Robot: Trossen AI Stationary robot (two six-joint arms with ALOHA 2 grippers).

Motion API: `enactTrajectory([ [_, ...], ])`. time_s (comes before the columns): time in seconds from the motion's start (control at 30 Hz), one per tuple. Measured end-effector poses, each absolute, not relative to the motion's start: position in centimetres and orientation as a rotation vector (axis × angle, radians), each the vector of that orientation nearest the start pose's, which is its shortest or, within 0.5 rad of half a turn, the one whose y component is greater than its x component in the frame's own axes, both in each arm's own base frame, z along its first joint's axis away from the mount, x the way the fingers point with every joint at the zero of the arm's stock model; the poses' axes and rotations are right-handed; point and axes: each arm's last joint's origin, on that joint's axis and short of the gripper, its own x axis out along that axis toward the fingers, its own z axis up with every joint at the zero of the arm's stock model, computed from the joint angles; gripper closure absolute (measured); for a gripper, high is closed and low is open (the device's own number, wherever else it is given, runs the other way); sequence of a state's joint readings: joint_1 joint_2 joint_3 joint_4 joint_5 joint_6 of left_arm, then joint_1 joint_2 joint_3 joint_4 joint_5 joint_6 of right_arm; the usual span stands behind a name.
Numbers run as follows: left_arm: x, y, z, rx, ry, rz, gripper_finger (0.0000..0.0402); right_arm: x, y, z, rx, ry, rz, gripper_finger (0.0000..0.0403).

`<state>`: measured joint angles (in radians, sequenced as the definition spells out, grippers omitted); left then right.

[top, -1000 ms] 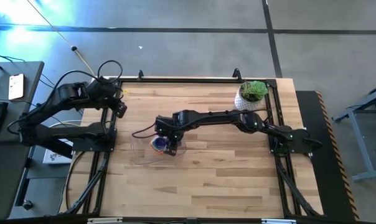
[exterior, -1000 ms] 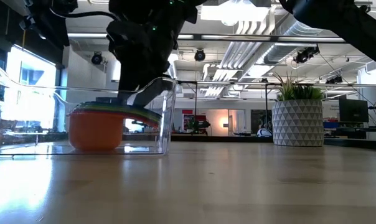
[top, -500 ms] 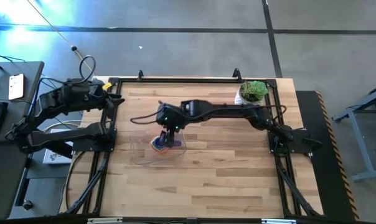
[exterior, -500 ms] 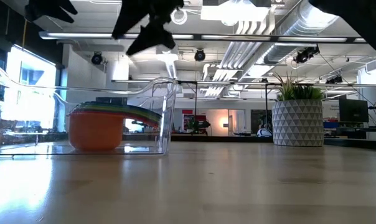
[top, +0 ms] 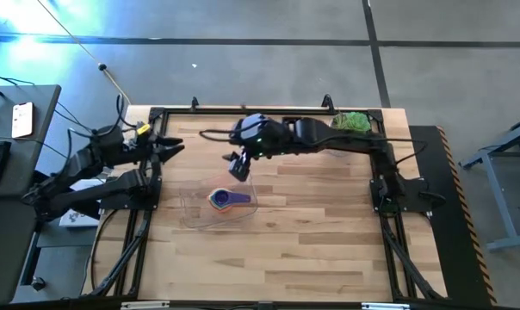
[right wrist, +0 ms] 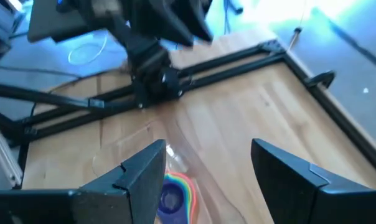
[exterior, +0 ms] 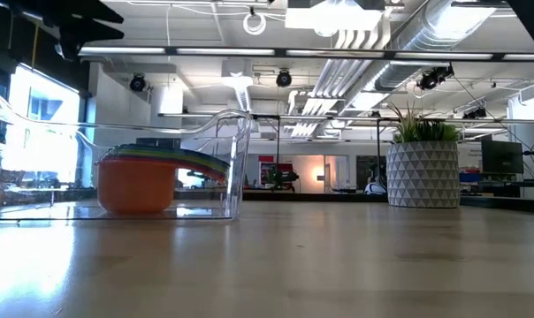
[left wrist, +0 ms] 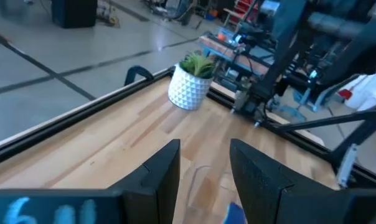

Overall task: Nest measuring cups in basket
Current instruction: Adjust the transparent bin

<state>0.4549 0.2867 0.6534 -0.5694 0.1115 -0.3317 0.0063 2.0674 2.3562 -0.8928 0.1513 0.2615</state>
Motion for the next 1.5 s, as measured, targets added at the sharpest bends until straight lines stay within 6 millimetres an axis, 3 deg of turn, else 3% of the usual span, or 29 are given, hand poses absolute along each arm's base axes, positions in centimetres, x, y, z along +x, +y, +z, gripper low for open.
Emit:
enactTrajectory([
  [0.3, 7.5, 3.4, 25.3, -0.329, 0.052, 0.373, 0.0271, 42.0, -0.3, 43.2, 0.192, 0.541, -0.267, 0.0175],
  [0.53, 8.0, 3.4, 22.8, -0.314, -0.034, 0.336, 0.0271, 41.3, -0.5, 42.6, 0.168, 0.626, -0.352, 0.0175],
  [0.9, 8.7, 3.2, 20.6, -0.29, -0.062, 0.289, 0.0271, 40.6, -0.6, 41.8, 0.251, 0.707, -0.416, 0.0175],
  [1.1, 9.2, 3.0, 19.3, -0.304, -0.071, 0.244, 0.0271, 40.8, 0.2, 39.5, 0.306, 0.788, -0.504, 0.0175],
  [1.5, 9.3, 2.8, 19.5, -0.291, -0.112, 0.211, 0.0271, 40.9, 2.2, 31.6, 0.494, 0.92, -0.783, 0.0175],
])
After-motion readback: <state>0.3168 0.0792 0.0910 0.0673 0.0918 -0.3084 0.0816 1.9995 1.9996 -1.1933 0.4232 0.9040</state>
